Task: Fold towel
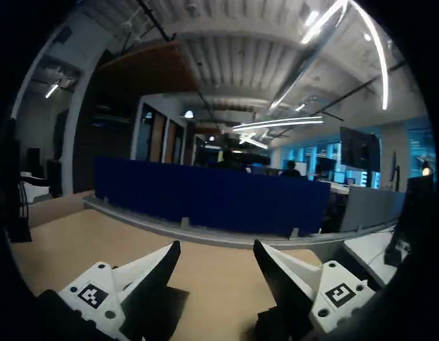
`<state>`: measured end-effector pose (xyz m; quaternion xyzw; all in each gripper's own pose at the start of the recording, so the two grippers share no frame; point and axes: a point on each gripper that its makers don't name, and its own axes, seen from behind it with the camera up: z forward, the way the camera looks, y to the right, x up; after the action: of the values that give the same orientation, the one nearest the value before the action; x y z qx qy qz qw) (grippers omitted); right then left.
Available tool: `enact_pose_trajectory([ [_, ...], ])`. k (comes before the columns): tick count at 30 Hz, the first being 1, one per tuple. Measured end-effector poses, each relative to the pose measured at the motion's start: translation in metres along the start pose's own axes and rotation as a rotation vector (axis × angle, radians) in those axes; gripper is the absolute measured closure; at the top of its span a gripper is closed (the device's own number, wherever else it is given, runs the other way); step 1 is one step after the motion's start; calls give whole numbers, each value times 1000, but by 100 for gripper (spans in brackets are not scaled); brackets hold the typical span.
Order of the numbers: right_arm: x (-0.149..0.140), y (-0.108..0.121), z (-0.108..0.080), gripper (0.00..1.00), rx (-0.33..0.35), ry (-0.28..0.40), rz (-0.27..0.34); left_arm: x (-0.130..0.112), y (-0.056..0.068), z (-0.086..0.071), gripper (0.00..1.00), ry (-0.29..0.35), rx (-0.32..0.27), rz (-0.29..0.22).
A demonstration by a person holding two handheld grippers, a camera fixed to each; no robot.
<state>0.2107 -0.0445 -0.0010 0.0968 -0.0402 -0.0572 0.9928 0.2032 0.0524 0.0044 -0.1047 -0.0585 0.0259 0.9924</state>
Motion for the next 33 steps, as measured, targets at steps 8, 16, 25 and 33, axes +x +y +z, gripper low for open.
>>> enact_pose_trajectory([
  [8,-10,-54,-8,0,231,-133,-27,-16,34,-3,5,-115,-148,5],
  [16,-27,-65,-8,0,277,-189,-47,-37,46,0,5,-172,-200,19],
  [25,-76,-77,-9,0,304,-255,-74,-96,66,0,5,-260,-250,51],
  [33,-133,-86,-13,0,320,-316,-115,-153,84,-7,5,-329,-286,79],
])
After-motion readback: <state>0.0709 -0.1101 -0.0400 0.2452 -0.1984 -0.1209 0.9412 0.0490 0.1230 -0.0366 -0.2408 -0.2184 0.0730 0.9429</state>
